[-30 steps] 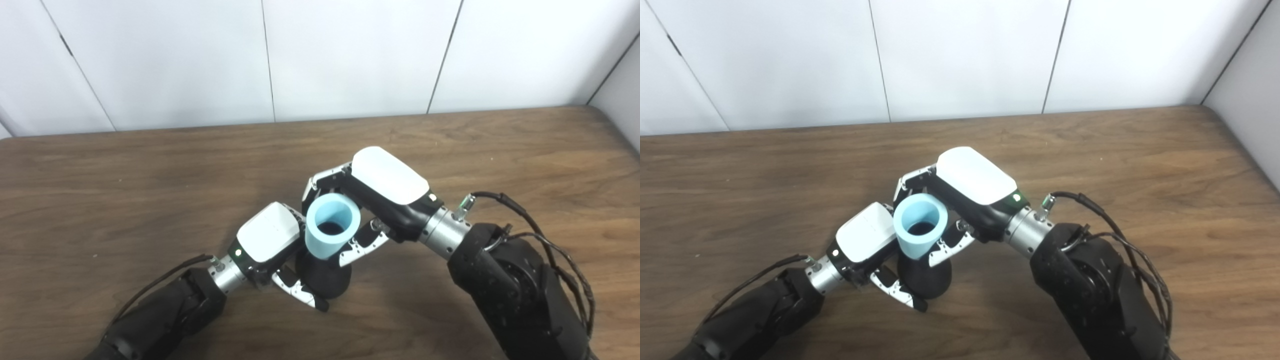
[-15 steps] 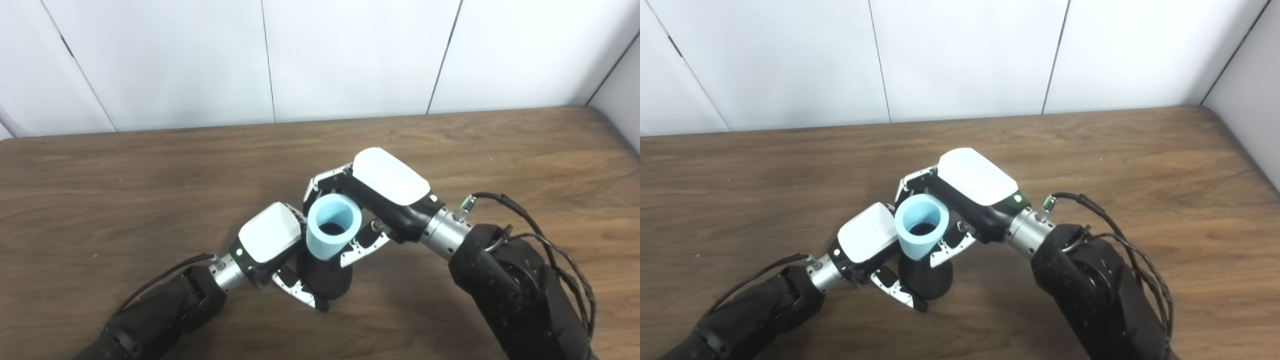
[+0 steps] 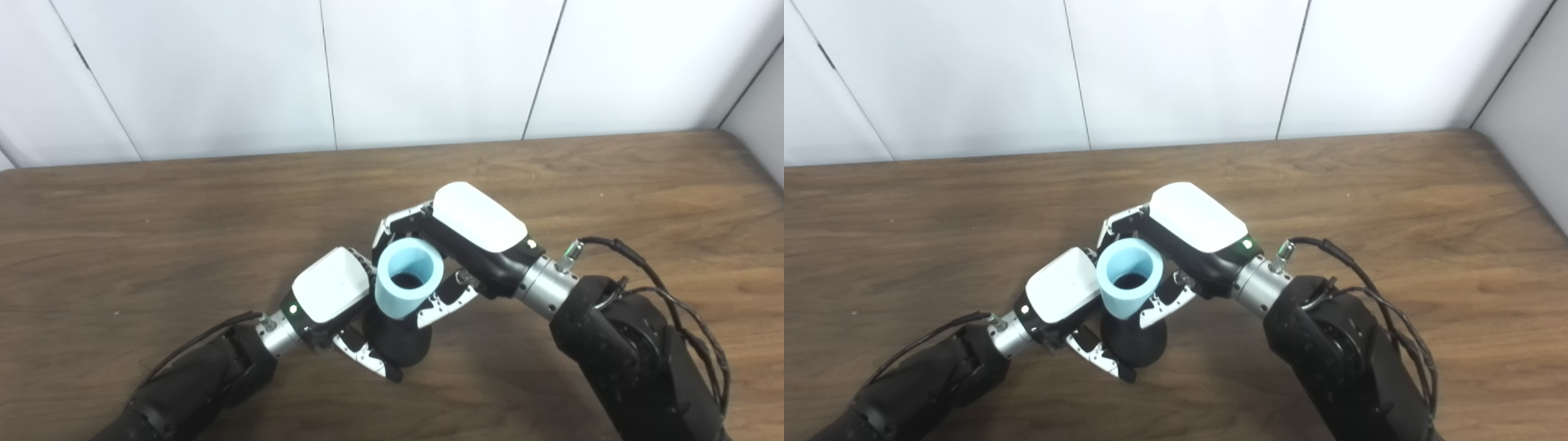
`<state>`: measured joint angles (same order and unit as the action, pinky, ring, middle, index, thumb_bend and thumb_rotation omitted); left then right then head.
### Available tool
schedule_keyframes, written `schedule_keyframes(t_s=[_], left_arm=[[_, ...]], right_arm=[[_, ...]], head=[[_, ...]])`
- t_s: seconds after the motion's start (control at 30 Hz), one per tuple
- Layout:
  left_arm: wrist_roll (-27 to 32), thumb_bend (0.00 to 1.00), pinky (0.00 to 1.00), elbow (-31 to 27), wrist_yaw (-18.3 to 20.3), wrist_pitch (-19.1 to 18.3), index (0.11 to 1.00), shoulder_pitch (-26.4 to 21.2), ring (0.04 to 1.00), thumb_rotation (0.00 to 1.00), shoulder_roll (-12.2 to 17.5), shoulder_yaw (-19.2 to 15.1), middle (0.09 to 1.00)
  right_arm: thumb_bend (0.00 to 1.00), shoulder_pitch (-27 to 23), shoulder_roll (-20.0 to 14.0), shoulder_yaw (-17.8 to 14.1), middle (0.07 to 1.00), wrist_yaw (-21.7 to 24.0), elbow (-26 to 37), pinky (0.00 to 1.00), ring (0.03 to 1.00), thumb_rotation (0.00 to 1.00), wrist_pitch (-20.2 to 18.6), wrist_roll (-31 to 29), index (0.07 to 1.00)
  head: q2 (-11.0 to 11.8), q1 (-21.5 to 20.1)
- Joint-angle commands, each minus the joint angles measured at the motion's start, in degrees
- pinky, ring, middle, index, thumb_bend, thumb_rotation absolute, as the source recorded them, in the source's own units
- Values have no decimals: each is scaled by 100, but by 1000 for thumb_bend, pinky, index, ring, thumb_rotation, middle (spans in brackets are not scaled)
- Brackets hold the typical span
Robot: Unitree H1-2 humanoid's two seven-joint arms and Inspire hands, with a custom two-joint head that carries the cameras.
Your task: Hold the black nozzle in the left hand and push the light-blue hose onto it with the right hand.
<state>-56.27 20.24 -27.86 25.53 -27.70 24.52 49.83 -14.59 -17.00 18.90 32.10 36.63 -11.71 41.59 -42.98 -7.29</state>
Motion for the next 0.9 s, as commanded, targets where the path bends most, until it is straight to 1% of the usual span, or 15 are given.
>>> schedule_keyframes(t_s=[0.0, 0.03, 0.07, 0.1, 0.17, 0.23, 0.27, 0.3, 0.4, 0.53, 0.57, 0.63, 0.73, 0.87], left_arm=[[-383, 523, 104, 486, 59, 128, 473, 520, 155, 43, -88, 285, 212], [-409, 523, 105, 461, 86, 124, 473, 519, 156, 43, -79, 280, 212], [-428, 523, 112, 438, 108, 121, 474, 519, 165, 44, -71, 274, 226], [-421, 523, 114, 417, 139, 121, 475, 520, 168, 44, -65, 268, 231], [-412, 523, 121, 382, 198, 117, 475, 529, 175, 44, -61, 246, 240], [-447, 523, 122, 373, 168, 115, 476, 533, 175, 44, -62, 235, 239], [-465, 523, 122, 394, 137, 118, 476, 531, 173, 44, -67, 240, 235], [-480, 524, 117, 405, 131, 117, 474, 530, 166, 44, -70, 240, 224], [-489, 524, 113, 396, 155, 114, 474, 537, 163, 44, -74, 226, 221], [-502, 524, 112, 340, 247, 94, 475, 545, 164, 45, -71, 199, 222], [-489, 524, 114, 369, 217, 104, 475, 546, 166, 45, -81, 197, 227], [-479, 524, 112, 427, 147, 121, 474, 539, 163, 44, -93, 204, 223], [-520, 524, 117, 455, 104, 122, 474, 530, 164, 44, -92, 212, 224], [-472, 523, 114, 434, 224, 120, 474, 539, 160, 43, -89, 195, 217]], right_arm=[[510, 102, -164, 115, 431, 479, -121, 175, 341, 0, -199, 56, 526], [510, 102, -158, 118, 431, 495, -123, 175, 341, 0, -239, 50, 526], [516, 103, -154, 122, 470, 505, -124, 178, 377, 0, -268, 49, 499], [518, 103, -156, 129, 483, 513, -126, 179, 389, 0, -290, 45, 490], [519, 101, -172, 148, 493, 540, -138, 178, 399, 0, -324, 41, 483], [520, 98, -195, 164, 495, 564, -153, 178, 400, 0, -330, 43, 481], [520, 98, -204, 170, 495, 575, -158, 180, 399, 0, -339, 42, 480], [515, 96, -214, 177, 465, 589, -163, 184, 371, 0, -350, 45, 504], [519, 87, -234, 204, 489, 638, -159, 174, 399, 0, -394, 75, 484], [521, 103, -271, 302, 494, 587, -171, 170, 407, 0, -250, 267, 480], [520, 107, -280, 334, 495, 590, -169, 176, 407, 0, -216, 311, 480], [513, 117, -290, 390, 446, 603, -169, 193, 362, 0, -177, 371, 520], [511, 130, -295, 463, 440, 624, -184, 224, 355, 0, -174, 459, 534], [511, 118, -271, 531, 438, 702, -157, 223, 355, 0, -237, 564, 533]], head=[[-6, -3], [-5, -2], [-5, -2], [-5, -2], [-9, -3], [-8, -7], [-10, -7], [-10, -8], [-6, -2], [-5, 4], [-3, 5], [3, 14], [4, 1], [11, -2]])
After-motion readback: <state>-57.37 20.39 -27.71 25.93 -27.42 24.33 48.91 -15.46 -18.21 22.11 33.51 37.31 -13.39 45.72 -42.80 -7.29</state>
